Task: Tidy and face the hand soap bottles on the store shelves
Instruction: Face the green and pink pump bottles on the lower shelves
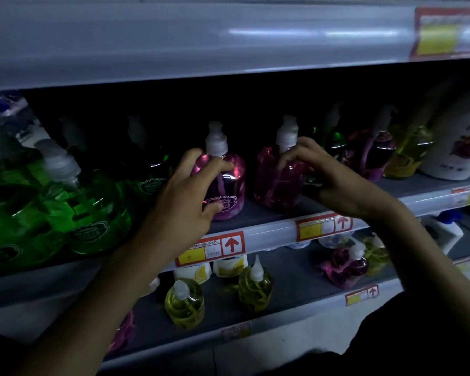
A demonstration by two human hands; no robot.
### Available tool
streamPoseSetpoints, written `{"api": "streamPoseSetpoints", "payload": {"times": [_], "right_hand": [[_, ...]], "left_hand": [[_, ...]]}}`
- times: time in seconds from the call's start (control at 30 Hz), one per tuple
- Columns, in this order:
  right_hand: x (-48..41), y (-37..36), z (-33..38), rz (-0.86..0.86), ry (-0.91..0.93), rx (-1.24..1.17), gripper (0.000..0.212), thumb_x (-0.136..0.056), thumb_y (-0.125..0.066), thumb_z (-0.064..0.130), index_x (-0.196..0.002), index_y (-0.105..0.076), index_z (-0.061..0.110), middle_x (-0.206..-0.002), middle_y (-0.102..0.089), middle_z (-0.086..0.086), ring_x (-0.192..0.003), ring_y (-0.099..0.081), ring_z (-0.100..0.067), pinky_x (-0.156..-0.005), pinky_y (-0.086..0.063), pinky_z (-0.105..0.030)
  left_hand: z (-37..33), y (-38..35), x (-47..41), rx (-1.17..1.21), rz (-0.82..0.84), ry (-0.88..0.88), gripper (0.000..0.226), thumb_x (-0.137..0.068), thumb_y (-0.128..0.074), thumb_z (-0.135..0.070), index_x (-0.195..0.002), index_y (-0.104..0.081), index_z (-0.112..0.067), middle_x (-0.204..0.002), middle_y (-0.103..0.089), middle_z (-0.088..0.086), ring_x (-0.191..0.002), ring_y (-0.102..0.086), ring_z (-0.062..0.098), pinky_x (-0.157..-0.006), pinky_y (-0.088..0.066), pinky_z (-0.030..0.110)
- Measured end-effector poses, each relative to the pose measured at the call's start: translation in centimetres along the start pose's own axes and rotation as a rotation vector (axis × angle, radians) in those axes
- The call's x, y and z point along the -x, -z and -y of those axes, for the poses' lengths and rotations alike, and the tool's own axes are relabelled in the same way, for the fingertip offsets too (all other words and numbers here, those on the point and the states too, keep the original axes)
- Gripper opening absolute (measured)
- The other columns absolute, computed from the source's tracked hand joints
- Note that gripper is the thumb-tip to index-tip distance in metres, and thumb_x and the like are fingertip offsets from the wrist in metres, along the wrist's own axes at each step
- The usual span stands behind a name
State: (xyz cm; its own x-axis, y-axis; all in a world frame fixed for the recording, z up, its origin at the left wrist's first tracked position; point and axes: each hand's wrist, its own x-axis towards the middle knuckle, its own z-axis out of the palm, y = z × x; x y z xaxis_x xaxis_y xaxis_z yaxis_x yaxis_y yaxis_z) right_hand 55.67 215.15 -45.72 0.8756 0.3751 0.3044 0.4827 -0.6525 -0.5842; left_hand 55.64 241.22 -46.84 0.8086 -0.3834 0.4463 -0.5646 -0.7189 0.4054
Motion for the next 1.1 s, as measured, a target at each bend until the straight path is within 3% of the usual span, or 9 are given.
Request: {"api": "streamPoseSetpoints", "payload": {"times": [0.2, 0.37, 0.43, 0.53, 0.67, 0.73, 0.83, 0.9, 1.1], "right_hand": [[-0.2, -1.6, 0.9, -0.063, -0.073, 0.352, 0.079, -0.072, -0.079, 0.017, -0.135, -0.041, 0.046, -0.136, -0.022, -0.004, -0.12, -0.044, -0.028, -0.103, -0.046, -0.038], [0.2, 0.0, 1.3, 0.101, 0.025, -0.042, 0.062, -0.071, -0.073, -0.01, -0.118, -0.055, 0.026, -0.14, -0.029, 0.008, -0.134, -0.036, -0.003, -0.107, -0.036, -0.02], [0.6, -0.6, 1.3, 0.074, 0.007, 0.044, 0.07, -0.073, -0.08, 0.005, -0.129, -0.05, 0.035, -0.144, -0.021, 0.008, -0.136, -0.03, -0.001, -0.107, -0.032, -0.015], [0.6, -2.1, 1.6, -0.013, -0.009, 0.261, 0.078, -0.071, -0.082, 0.03, -0.136, -0.042, 0.045, -0.143, -0.02, -0.003, -0.129, -0.037, -0.018, -0.107, -0.035, -0.022], [0.6, -0.6, 1.5, -0.026, 0.049, 0.096, 0.059, -0.072, -0.075, 0.005, -0.117, -0.049, 0.032, -0.132, -0.035, 0.006, -0.114, -0.047, -0.001, -0.085, -0.041, -0.005], [0.8, -0.1, 0.9, -0.022, 0.043, 0.056, 0.059, -0.072, -0.073, -0.001, -0.116, -0.048, 0.029, -0.13, -0.034, 0.006, -0.114, -0.046, -0.002, -0.083, -0.042, -0.009], [1.0, -1.3, 0.3, -0.056, -0.095, 0.258, 0.083, -0.066, -0.086, 0.026, -0.133, -0.041, 0.043, -0.144, -0.018, -0.003, -0.13, -0.034, -0.018, -0.107, -0.041, -0.028], [0.8, -2.2, 0.6, -0.118, -0.135, 0.368, 0.088, -0.062, -0.087, 0.036, -0.136, -0.039, 0.043, -0.145, -0.017, -0.008, -0.13, -0.035, -0.027, -0.107, -0.042, -0.038], [0.8, -2.0, 0.0, -0.077, 0.005, 0.21, 0.077, -0.073, -0.081, 0.009, -0.133, -0.043, 0.038, -0.148, -0.018, -0.001, -0.132, -0.032, -0.012, -0.1, -0.028, -0.001]], "left_hand": [[0.1, -0.7, 0.0, -0.004, -0.011, 0.006, 0.059, -0.076, -0.076, -0.009, -0.124, -0.049, -0.03, -0.14, -0.034, 0.0, -0.12, -0.045, 0.018, -0.088, -0.035, 0.019], [0.4, -0.7, -0.4, -0.004, 0.002, 0.003, 0.059, -0.076, -0.077, -0.01, -0.124, -0.048, -0.03, -0.141, -0.034, 0.002, -0.121, -0.047, 0.023, -0.089, -0.039, 0.024], [0.5, -0.7, -0.4, -0.005, 0.001, 0.005, 0.06, -0.076, -0.077, -0.01, -0.125, -0.048, -0.03, -0.14, -0.034, 0.002, -0.12, -0.047, 0.023, -0.088, -0.04, 0.024], [0.5, -0.8, -0.5, -0.015, -0.009, -0.004, 0.06, -0.076, -0.077, -0.01, -0.124, -0.047, -0.03, -0.138, -0.036, 0.002, -0.117, -0.049, 0.022, -0.085, -0.039, 0.023], [0.4, -0.7, -0.5, -0.009, 0.0, 0.0, 0.059, -0.077, -0.076, -0.011, -0.125, -0.047, -0.029, -0.138, -0.035, 0.002, -0.117, -0.048, 0.023, -0.087, -0.038, 0.024], [0.4, -0.6, -0.5, -0.005, -0.002, 0.003, 0.058, -0.078, -0.076, -0.011, -0.125, -0.047, -0.029, -0.136, -0.035, 0.0, -0.116, -0.048, 0.021, -0.085, -0.037, 0.023], [0.3, -0.5, -0.4, -0.003, -0.006, 0.001, 0.057, -0.078, -0.075, -0.012, -0.124, -0.047, -0.03, -0.136, -0.035, -0.001, -0.115, -0.047, 0.021, -0.085, -0.038, 0.023], [0.3, -0.5, -0.4, -0.008, -0.006, 0.006, 0.057, -0.078, -0.075, -0.012, -0.125, -0.047, -0.03, -0.138, -0.034, -0.001, -0.118, -0.047, 0.022, -0.086, -0.038, 0.024], [0.2, -0.7, -0.4, -0.01, -0.015, 0.003, 0.06, -0.078, -0.076, -0.011, -0.126, -0.047, -0.031, -0.139, -0.034, 0.0, -0.12, -0.047, 0.023, -0.091, -0.041, 0.025]]}}
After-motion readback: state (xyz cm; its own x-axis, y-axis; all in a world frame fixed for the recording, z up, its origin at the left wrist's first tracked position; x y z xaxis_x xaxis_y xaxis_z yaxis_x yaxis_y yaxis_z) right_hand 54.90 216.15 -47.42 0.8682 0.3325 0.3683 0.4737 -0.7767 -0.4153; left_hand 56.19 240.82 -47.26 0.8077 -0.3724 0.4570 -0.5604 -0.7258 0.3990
